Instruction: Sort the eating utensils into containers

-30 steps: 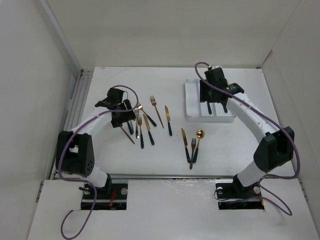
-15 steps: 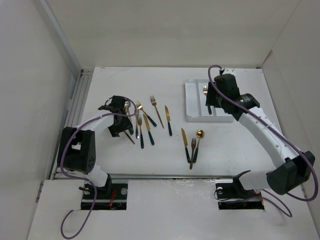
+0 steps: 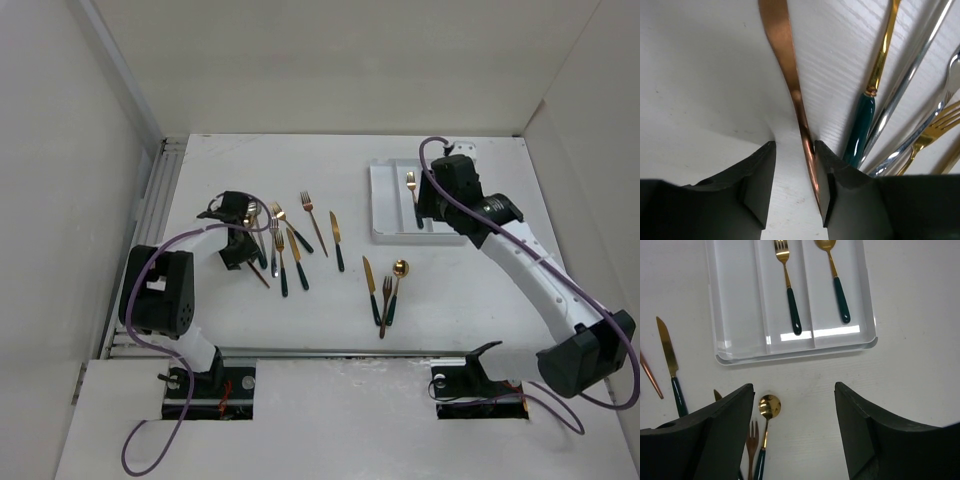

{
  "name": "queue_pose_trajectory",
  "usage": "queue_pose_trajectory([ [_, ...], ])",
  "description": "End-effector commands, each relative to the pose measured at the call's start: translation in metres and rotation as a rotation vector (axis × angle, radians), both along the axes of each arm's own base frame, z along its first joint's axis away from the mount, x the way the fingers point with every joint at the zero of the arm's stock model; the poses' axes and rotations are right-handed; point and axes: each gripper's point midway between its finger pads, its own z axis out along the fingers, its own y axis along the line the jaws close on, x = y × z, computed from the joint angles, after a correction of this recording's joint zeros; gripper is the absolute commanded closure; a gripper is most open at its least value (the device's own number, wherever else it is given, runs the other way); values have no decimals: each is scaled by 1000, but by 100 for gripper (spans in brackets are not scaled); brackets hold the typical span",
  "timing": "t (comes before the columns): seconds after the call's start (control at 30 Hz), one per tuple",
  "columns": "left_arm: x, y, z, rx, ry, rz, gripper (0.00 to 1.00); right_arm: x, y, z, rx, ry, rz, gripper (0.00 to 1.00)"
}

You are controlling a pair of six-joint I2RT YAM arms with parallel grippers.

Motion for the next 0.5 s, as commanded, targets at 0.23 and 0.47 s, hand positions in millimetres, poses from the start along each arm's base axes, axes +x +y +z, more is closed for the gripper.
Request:
queue_pose_trajectory([
  [0.23, -14, 9, -24, -30, 47, 34, 100, -9, -14, 31, -14, -91, -37, 29],
  [0.47, -7, 9, 0, -102, -56, 33, 100, -11, 6, 25, 26, -63, 39, 29],
])
